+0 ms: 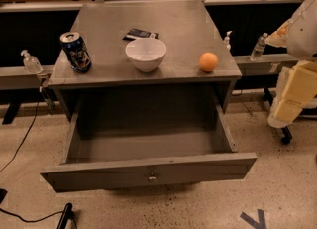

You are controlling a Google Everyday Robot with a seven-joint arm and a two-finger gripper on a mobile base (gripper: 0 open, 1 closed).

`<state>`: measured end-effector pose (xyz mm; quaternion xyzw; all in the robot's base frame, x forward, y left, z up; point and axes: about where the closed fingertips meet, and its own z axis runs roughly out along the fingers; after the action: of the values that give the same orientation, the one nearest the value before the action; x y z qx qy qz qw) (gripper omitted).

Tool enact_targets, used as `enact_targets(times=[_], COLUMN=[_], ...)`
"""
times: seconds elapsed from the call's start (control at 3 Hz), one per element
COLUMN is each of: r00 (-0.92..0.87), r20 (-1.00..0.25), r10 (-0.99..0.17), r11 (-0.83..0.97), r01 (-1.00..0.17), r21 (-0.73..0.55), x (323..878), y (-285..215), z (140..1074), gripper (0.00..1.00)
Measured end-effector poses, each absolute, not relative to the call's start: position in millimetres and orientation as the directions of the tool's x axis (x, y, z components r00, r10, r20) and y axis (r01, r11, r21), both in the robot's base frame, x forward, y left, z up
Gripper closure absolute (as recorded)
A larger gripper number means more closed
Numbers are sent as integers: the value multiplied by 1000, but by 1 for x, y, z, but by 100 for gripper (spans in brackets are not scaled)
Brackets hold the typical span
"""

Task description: Place orange into top drawer

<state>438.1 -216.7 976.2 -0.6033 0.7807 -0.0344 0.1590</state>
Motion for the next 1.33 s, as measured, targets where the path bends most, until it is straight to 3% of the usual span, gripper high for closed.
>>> enact_targets(times=[0.67,1.0,1.33], r00=[-191,-185,-187], r20=[-256,-447,-552], r10=[-948,-875,-813], r11=[261,341,389], r01=[-926,-891,-879], r21=[-274,-299,-274], x=[487,582,621], y=[-233,-241,-238], z=[970,948,935], gripper=[0,0,0])
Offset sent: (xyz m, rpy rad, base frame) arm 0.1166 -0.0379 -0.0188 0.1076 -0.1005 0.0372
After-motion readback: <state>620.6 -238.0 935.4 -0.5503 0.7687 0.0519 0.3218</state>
